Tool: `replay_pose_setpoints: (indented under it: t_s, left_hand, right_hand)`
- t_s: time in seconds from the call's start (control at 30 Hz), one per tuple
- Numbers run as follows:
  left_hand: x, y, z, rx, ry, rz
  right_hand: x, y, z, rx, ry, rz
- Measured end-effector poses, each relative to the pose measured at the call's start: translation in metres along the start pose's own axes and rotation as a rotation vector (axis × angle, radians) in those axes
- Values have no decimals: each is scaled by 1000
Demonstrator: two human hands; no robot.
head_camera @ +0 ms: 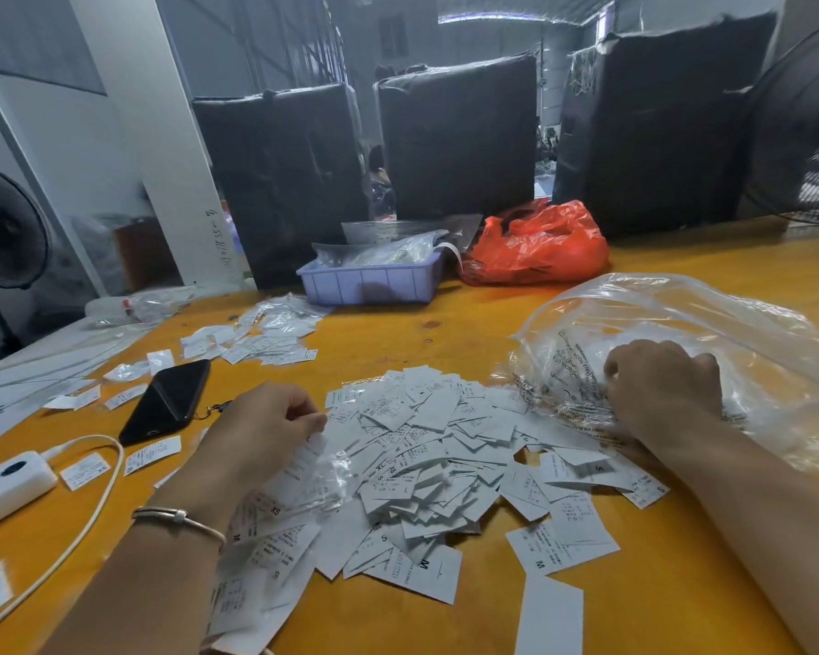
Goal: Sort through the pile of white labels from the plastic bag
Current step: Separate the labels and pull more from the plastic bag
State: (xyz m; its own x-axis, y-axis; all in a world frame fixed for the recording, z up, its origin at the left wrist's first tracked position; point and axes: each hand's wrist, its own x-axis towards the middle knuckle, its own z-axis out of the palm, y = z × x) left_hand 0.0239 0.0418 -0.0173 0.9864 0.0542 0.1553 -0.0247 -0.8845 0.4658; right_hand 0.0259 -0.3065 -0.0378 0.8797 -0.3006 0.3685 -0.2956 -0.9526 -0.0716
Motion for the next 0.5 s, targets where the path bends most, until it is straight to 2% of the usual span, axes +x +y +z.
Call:
replay_pose_setpoints:
  t_s: [0.13, 0.23, 0.37, 0.5]
  left_hand:
    - [0, 1, 1, 99, -2, -45]
    - [-4, 7, 3, 149, 61, -31]
    - [-8, 17, 7, 50, 129, 55]
    - [-14, 27, 14, -81, 152, 146]
  right_hand:
    - [2, 1, 1, 113, 51, 23]
    - [0, 1, 2, 209, 141, 6]
    - [0, 2, 3, 337, 242, -37]
    - [0, 0, -1, 676, 362, -48]
